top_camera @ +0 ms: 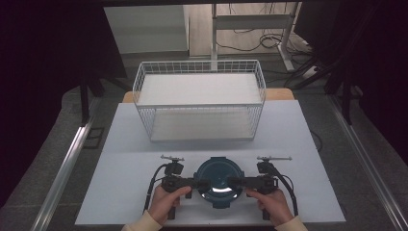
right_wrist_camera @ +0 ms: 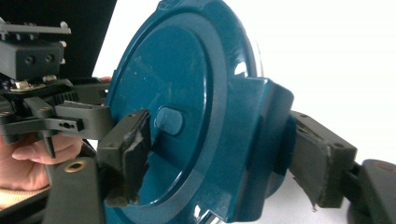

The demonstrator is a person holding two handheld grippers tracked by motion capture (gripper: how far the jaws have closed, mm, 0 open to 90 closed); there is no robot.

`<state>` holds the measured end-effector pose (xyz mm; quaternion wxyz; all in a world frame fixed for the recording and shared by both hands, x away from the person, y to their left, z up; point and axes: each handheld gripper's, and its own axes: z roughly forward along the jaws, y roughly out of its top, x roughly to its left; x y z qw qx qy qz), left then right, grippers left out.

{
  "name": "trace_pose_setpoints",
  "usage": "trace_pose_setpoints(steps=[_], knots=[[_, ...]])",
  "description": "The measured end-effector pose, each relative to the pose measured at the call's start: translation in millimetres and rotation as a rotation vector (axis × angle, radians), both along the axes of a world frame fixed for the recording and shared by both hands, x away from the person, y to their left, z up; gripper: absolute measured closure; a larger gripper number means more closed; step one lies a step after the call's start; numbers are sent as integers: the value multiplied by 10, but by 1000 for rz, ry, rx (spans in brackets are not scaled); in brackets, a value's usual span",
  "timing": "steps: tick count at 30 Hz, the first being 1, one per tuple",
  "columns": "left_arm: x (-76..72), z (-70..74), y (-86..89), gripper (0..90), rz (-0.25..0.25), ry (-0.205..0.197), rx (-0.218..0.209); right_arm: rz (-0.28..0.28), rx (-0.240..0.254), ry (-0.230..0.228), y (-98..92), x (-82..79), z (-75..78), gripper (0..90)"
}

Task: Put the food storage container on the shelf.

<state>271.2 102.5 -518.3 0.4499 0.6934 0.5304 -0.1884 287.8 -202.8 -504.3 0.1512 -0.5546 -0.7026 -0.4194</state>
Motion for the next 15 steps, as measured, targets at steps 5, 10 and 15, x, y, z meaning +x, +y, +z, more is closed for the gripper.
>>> trace_pose_setpoints(steps=[5, 10, 15], knots=[[-44, 30, 3, 306, 25, -4, -5, -26, 14, -4, -25, -50, 34, 315], [-82, 54, 9, 330, 37, -11, -7, -34, 25, -17, -49, -89, 50, 338], [-109, 87, 13, 347, 49, -21, 1, -45, 34, -27, -61, -102, 63, 365]])
